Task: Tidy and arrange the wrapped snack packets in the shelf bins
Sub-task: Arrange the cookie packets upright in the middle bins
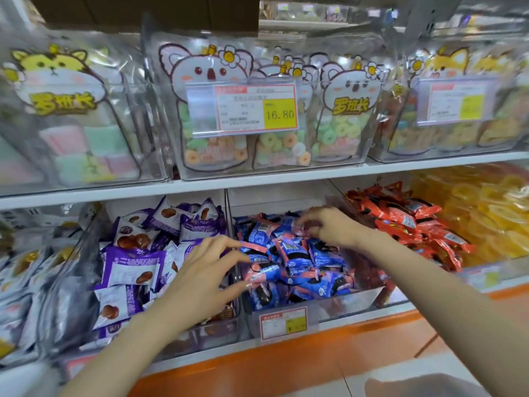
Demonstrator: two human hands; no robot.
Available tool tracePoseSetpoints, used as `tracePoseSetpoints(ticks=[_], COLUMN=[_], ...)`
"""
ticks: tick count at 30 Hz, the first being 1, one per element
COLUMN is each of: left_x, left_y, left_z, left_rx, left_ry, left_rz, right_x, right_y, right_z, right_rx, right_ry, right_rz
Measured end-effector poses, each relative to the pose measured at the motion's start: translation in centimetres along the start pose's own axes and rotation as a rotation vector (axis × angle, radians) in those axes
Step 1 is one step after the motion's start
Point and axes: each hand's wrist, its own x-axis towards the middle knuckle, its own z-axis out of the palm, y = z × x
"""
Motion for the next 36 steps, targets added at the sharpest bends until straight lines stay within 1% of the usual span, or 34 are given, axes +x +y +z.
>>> tracePoseSetpoints(ticks=[3,5,8,10,12,14,16,17,21,23,25,26,28,30,32,33,34,36], left_x=[0.0,-0.4,-1.1,-0.9,-0.6,-0.3,-0.3,-0.3,-0.3,-0.2,-0.1,0.1,0.5,1.1,1.6,1.8,2.1,2.6], left_y=[0.3,0.7,1.2,1.4,1.4,1.5,1.6,1.6,1.6,1.4,1.3,1.1,1.1,1.2,1.3,1.3,1.3,1.5], left_z=[0.5,0.6,0.7,0.5,0.5,0.3,0.2,0.2,0.3,0.4,0.5,0.5,0.5,0.5,0.6,0.7,0.8,1.1], left_rx=[0.049,0.09,0.131,0.084,0.041,0.031,0.015,0.013,-0.024,-0.059,-0.098,-0.112,-0.149,-0.173,-0.164,-0.162,-0.167,-0.182], left_ry=[0.049,0.068,0.065,0.037,-0.009,-0.012,-0.013,-0.018,0.01,0.025,0.044,0.055,0.082,0.115,0.139,0.149,0.161,0.183], left_rz=[0.01,-0.001,0.006,-0.017,-0.067,-0.088,-0.089,-0.089,-0.089,-0.093,-0.103,-0.115,-0.157,-0.202,-0.235,-0.254,-0.272,-0.306], right_x=[-3.3,-4.8,-5.3,-5.0,-4.9,-5.3,-5.9,-6.3,-7.5,-7.7,-7.4,-7.1,-6.2,-5.2,-4.3,-3.9,-3.6,-3.2], right_y=[-0.7,-1.1,-2.4,-3.2,-3.5,-3.2,-2.4,-1.9,-0.5,-0.7,-1.6,-2.5,-4.4,-6.1,-6.8,-6.8,-6.7,-5.9], right_z=[1.2,2.8,5.3,6.3,6.5,5.8,4.8,4.4,2.9,2.7,3.0,3.3,4.1,5.2,6.3,6.6,6.7,6.0], right_rx=[0.146,0.183,0.129,0.088,-0.009,-0.077,-0.055,-0.059,-0.177,-0.151,-0.032,0.031,0.116,0.047,-0.062,-0.08,-0.067,0.101], right_ry=[0.117,0.152,0.048,-0.016,-0.013,0.081,0.197,0.221,0.124,0.156,0.234,0.234,0.135,0.023,-0.036,-0.023,0.036,0.232], right_rz=[0.012,-0.014,-0.109,-0.1,-0.038,0.088,0.214,0.257,0.324,0.303,0.18,0.092,-0.03,-0.098,-0.124,-0.124,-0.129,-0.069])
